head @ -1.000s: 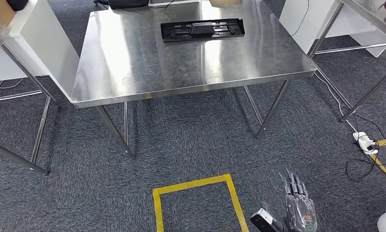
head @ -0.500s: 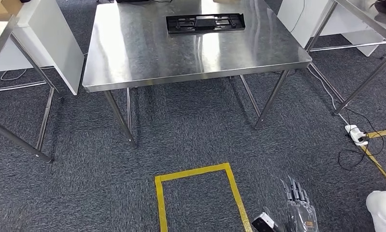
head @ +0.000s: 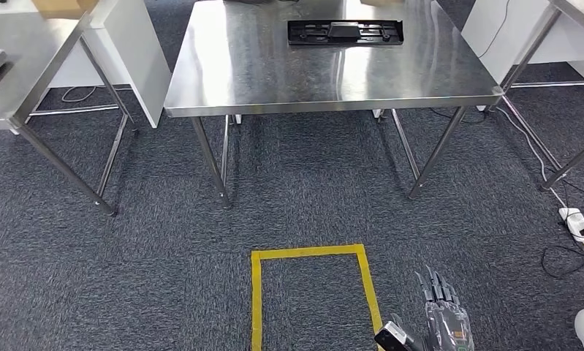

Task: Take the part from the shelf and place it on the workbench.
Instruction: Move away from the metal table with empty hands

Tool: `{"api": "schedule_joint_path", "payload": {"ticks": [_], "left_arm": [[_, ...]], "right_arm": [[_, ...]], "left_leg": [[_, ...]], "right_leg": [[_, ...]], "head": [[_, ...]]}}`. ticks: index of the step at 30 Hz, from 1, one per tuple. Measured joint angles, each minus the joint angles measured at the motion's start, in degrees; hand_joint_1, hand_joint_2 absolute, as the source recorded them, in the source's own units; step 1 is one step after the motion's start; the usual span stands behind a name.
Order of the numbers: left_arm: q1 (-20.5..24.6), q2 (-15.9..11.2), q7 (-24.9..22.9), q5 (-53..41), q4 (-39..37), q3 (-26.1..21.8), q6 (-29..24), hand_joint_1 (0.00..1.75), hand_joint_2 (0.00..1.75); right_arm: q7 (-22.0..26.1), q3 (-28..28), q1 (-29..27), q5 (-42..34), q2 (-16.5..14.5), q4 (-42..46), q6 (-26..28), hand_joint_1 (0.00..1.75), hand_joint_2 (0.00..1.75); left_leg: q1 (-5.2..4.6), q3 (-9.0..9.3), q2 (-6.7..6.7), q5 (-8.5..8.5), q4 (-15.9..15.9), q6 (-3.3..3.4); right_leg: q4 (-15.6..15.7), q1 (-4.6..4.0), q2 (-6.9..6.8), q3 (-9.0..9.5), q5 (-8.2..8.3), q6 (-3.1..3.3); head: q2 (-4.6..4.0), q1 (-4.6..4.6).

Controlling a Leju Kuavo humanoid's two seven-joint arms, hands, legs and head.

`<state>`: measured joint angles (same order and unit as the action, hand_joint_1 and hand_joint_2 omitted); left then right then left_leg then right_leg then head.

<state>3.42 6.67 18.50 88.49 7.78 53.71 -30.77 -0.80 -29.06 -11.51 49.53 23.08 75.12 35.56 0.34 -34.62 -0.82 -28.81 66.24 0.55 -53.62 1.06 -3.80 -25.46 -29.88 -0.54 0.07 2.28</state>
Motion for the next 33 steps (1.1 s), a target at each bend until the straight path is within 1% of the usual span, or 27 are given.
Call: {"api": "schedule_joint_path", "payload": {"ticks": [1, 2, 3, 5, 6, 8, 10, 11, 12, 13, 14, 15, 16, 17, 18, 19, 21, 22, 23, 25, 26, 27, 28, 29, 30, 32, 33], "left_arm": [[0.00, -0.08, 0.04, -0.09, 0.00, 0.01, 0.24, 0.00, 0.00], [0.02, -0.17, 0.09, -0.17, 0.01, 0.03, 0.45, 0.00, 0.00], [0.04, -0.25, 0.15, -0.24, 0.01, 0.07, 0.67, 0.00, 0.00], [-0.02, -0.38, 0.22, -0.31, 0.01, 0.18, 1.14, 0.00, 0.00], [-0.09, -0.41, 0.25, -0.37, 0.00, 0.25, 1.40, 0.00, 0.00], [-0.15, -0.51, 0.27, -0.54, 0.00, 0.33, 1.82, 0.00, 0.00], [-0.14, -0.60, 0.27, -0.77, 0.00, 0.38, 2.24, 0.00, 0.00], [-0.14, -0.64, 0.27, -0.86, 0.00, 0.39, 2.43, 0.00, 0.00], [-0.17, -0.69, 0.27, -0.91, 0.00, 0.40, 2.59, 0.00, 0.00], [-0.21, -0.75, 0.27, -0.91, 0.00, 0.40, 2.72, 0.00, 0.00], [-0.25, -0.83, 0.27, -0.90, 0.00, 0.40, 2.81, 0.00, 0.00], [-0.26, -0.89, 0.28, -0.90, 0.00, 0.40, 2.91, 0.00, 0.00], [-0.25, -0.97, 0.28, -0.89, 0.00, 0.40, 2.99, 0.00, 0.00], [-0.22, -1.03, 0.30, -0.89, 0.00, 0.40, 3.03, 0.00, 0.00], [-0.21, -1.10, 0.31, -0.89, 0.00, 0.40, 3.05, 0.00, 0.00], [-0.22, -1.17, 0.32, -0.89, 0.00, 0.40, 3.06, 0.00, 0.00], [-0.39, -1.32, 0.34, -0.89, -0.03, 0.40, 3.06, 0.00, 0.00], [-0.45, -1.39, 0.34, -0.89, -0.06, 0.40, 3.06, 0.00, 0.00], [-0.48, -1.45, 0.34, -0.89, -0.09, 0.40, 3.06, 0.00, 0.00], [-0.41, -1.49, 0.36, -0.89, -0.11, 0.40, 3.06, 0.00, 0.00], [-0.40, -1.51, 0.37, -0.87, -0.11, 0.40, 3.06, 0.00, 0.00], [-0.41, -1.54, 0.37, -0.84, -0.11, 0.40, 3.06, 0.00, 0.00], [-0.43, -1.57, 0.33, -0.75, -0.11, 0.40, 3.05, 0.00, 0.00], [-0.46, -1.60, 0.24, -0.62, -0.11, 0.40, 2.98, 0.00, 0.00], [-0.45, -1.62, 0.11, -0.46, -0.11, 0.40, 2.84, 0.00, 0.00], [-0.26, -1.63, -0.17, -0.05, -0.11, 0.40, 2.46, 0.00, 0.00], [-0.13, -1.63, -0.27, 0.14, -0.11, 0.40, 2.22, 0.00, 0.00]], "right_arm": [[0.01, -0.06, 0.22, 0.01, -0.10, -0.20, -0.02, 0.00, 0.00], [0.02, -0.11, 0.44, 0.04, -0.19, -0.38, -0.05, 0.00, 0.00], [0.02, -0.15, 0.65, 0.09, -0.27, -0.57, -0.08, 0.00, 0.00], [-0.02, -0.22, 0.96, 0.31, -0.47, -0.90, -0.10, 0.00, 0.00], [-0.08, -0.26, 1.08, 0.55, -0.57, -1.02, -0.10, 0.00, 0.00], [-0.23, -0.28, 1.10, 1.15, -0.73, -1.20, -0.10, 0.00, 0.00], [-0.47, -0.29, 0.72, 1.70, -0.80, -1.39, -0.10, 0.00, 0.00], [-0.56, -0.31, 0.42, 1.93, -0.81, -1.46, -0.10, 0.00, 0.00], [-0.64, -0.32, 0.10, 2.09, -0.83, -1.50, -0.10, 0.00, 0.00], [-0.72, -0.32, -0.18, 2.19, -0.83, -1.51, -0.10, 0.00, 0.00], [-0.82, -0.32, -0.41, 2.21, -0.83, -1.51, -0.10, 0.00, 0.00], [-0.94, -0.31, -0.59, 2.22, -0.82, -1.51, -0.09, 0.00, 0.00], [-1.04, -0.31, -0.69, 2.25, -0.83, -1.51, -0.09, 0.00, 0.00], [-1.11, -0.32, -0.77, 2.28, -0.84, -1.50, -0.08, 0.00, 0.00], [-1.15, -0.34, -0.89, 2.33, -0.85, -1.50, -0.08, 0.00, 0.00], [-1.17, -0.35, -1.02, 2.37, -0.86, -1.49, -0.07, 0.00, 0.00], [-1.19, -0.35, -1.22, 2.40, -0.89, -1.45, -0.06, 0.00, 0.00], [-1.19, -0.34, -1.24, 2.40, -0.90, -1.42, -0.06, 0.00, 0.00], [-1.20, -0.33, -1.26, 2.42, -0.92, -1.39, -0.06, 0.00, 0.00], [-1.37, -0.35, -1.50, 2.50, -0.98, -1.36, -0.06, 0.00, 0.00], [-1.67, -0.34, -1.61, 2.68, -1.08, -1.40, -0.06, 0.00, 0.00], [-2.05, -0.27, -1.66, 2.87, -1.25, -1.47, -0.05, 0.00, 0.00], [-2.44, -0.11, -1.62, 3.07, -1.51, -1.64, -0.03, 0.00, 0.00], [-2.70, 0.15, -1.44, 3.24, -1.97, -2.05, 0.01, 0.00, 0.00], [-2.60, 0.53, -1.05, 3.40, -2.58, -2.84, 0.08, 0.00, 0.00], [-0.74, 2.21, 0.40, 4.58, -4.42, -6.04, 0.20, 0.00, 0.00], [1.24, 3.98, 1.39, 5.94, -5.63, -8.47, 0.25, 0.00, 0.00]], "left_leg": [[-0.22, 2.83, -1.00, 0.74, -4.30, 0.35], [-0.47, 4.79, -1.90, 0.95, -7.63, 0.72], [-0.77, 5.87, -2.54, 0.84, -9.82, 1.08], [-1.08, 5.65, -2.14, 0.87, -10.75, 1.71], [-0.99, 5.50, -1.65, 1.22, -11.13, 2.08], [-0.61, 5.26, -0.73, 2.05, -11.85, 2.92], [-0.46, 4.72, 0.36, 2.61, -12.00, 3.34], [-0.48, 4.40, 1.04, 2.79, -11.92, 3.37], [-0.48, 4.13, 1.76, 2.96, -11.81, 3.31], [-0.45, 3.91, 2.50, 3.07, -11.63, 3.21], [-0.38, 3.72, 3.25, 3.15, -11.38, 3.07], [-0.31, 3.49, 3.99, 3.16, -11.00, 2.89], [-0.32, 3.16, 4.67, 3.10, -10.43, 2.62], [-0.38, 2.73, 5.30, 3.02, -9.88, 2.30], [-0.45, 2.26, 5.84, 3.00, -9.44, 1.90], [-0.45, 1.84, 6.36, 3.07, -9.20, 1.48], [-0.17, 1.21, 7.15, 3.38, -9.06, 0.68], [-0.10, 0.77, 6.63, 2.96, -8.46, 0.35], [-0.07, -0.06, 5.48, 1.79, -6.85, 0.05], [-0.01, -2.97, 2.48, -2.22, -0.44, -0.45], [0.12, -4.66, 1.63, -4.06, 3.42, -0.67], [0.24, -5.76, 1.22, -5.01, 6.15, -0.82], [0.32, -5.87, 1.00, -4.88, 6.95, -0.89], [0.38, -4.82, 0.71, -3.76, 5.47, -0.88], [0.39, -2.67, 0.07, -2.02, 1.95, -0.77], [0.15, 1.74, -2.29, 0.57, -5.92, -0.28], [-0.06, 2.89, -3.02, 1.14, -8.18, 0.05]], "right_leg": [[-0.18, -0.14, -0.55, -0.16, 0.03, -0.07], [-0.28, -0.25, -1.04, -0.22, 0.10, -0.22], [-0.35, -0.37, -1.57, -0.24, 0.20, -0.40], [-0.33, -0.51, -2.58, -0.34, 0.47, -0.91], [-0.53, -0.48, -2.29, -0.52, 0.29, -1.14], [-3.27, -0.39, 0.14, -2.01, -1.40, -1.27], [-10.84, -0.18, 2.82, -5.70, -4.83, -1.03], [-14.92, -0.12, 3.31, -7.65, -6.24, -1.06], [-17.52, -0.04, 3.47, -8.91, -6.85, -1.34], [-17.74, 0.09, 3.55, -9.04, -6.44, -1.84], [-15.60, 0.28, 3.72, -8.00, -5.15, -2.47], [-11.64, 0.58, 4.38, -6.08, -3.35, -3.16], [-7.57, 0.90, 5.73, -4.21, -1.92, -3.61], [-4.50, 1.10, 6.76, -2.90, -0.92, -3.61], [-2.79, 1.14, 7.52, -2.28, -0.48, -3.32], [-2.46, 1.00, 7.67, -2.30, -0.48, -2.76], [-2.53, 0.81, 6.34, -2.38, -0.04, -1.61], [-2.47, 0.86, 5.72, -2.42, 0.20, -1.14], [-2.39, 0.94, 5.03, -2.48, 0.45, -0.74], [-2.37, 0.80, 3.59, -2.78, 0.67, -0.34], [-2.41, 0.69, 2.77, -2.91, 0.70, -0.27], [-2.45, 0.60, 1.95, -3.04, 0.70, -0.27], [-2.47, 0.56, 1.15, -3.17, 0.69, -0.28], [-2.49, 0.56, 0.40, -3.25, 0.67, -0.28], [-2.49, 0.57, -0.26, -3.28, 0.65, -0.28], [-2.47, 0.31, -1.32, -2.97, 0.54, -0.49], [-2.45, 0.17, -1.77, -2.82, 0.55, -0.70]], "head": [[0.00, 0.03], [0.00, 0.03], [0.00, 0.06], [0.00, 0.10], [0.00, 0.13], [0.00, 0.01], [0.00, -0.23], [0.00, -0.32], [0.00, -0.36], [0.00, -0.37], [0.00, -0.37], [0.00, -0.41], [0.00, -0.52], [0.00, -0.62], [0.00, -0.64], [0.00, -0.61], [0.00, -0.44], [0.00, -0.32], [0.00, -0.09], [0.00, 0.42], [0.00, 0.57], [0.00, 0.59], [0.00, 0.59], [0.00, 0.60], [0.00, 0.60], [0.00, 0.57], [0.00, 0.52]]}}
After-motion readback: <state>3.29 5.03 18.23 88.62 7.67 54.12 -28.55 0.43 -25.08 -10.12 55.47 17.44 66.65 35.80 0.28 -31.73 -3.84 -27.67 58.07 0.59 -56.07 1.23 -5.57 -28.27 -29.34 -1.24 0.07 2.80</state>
